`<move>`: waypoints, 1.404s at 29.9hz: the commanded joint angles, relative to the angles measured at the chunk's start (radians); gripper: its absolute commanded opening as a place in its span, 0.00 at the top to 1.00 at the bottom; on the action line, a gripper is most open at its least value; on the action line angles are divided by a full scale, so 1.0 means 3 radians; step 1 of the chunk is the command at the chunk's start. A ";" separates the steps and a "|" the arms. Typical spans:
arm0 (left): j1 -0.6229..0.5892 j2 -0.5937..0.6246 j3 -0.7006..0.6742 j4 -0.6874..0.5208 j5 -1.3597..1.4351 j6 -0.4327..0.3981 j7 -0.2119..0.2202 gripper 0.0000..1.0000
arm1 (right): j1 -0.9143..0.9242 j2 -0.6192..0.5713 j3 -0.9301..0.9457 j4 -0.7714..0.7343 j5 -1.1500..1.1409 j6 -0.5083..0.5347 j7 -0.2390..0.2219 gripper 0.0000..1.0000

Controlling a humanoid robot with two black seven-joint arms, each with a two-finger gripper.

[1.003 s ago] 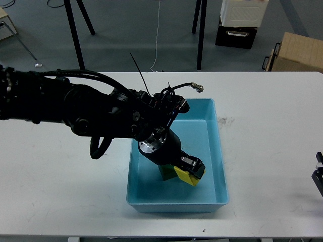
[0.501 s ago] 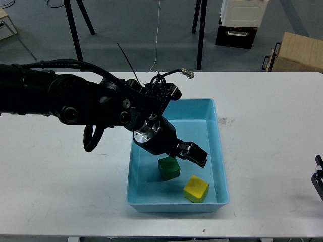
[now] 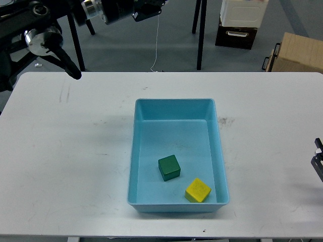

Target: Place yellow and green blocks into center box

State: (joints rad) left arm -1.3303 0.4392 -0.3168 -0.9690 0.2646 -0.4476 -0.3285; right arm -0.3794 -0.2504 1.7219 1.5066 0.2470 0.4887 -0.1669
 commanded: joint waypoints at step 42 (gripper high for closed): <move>0.6071 -0.1464 -0.3623 -0.2563 -0.1030 -0.0137 0.0937 0.00 | -0.0673 0.0425 -0.0437 0.0644 0.0021 0.0000 0.0383 0.00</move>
State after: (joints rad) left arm 0.4922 0.0000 -1.4057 -1.7379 -0.0445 -0.4887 -0.0480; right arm -0.5791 -0.1262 1.5972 1.6944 0.2531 0.4887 -0.0524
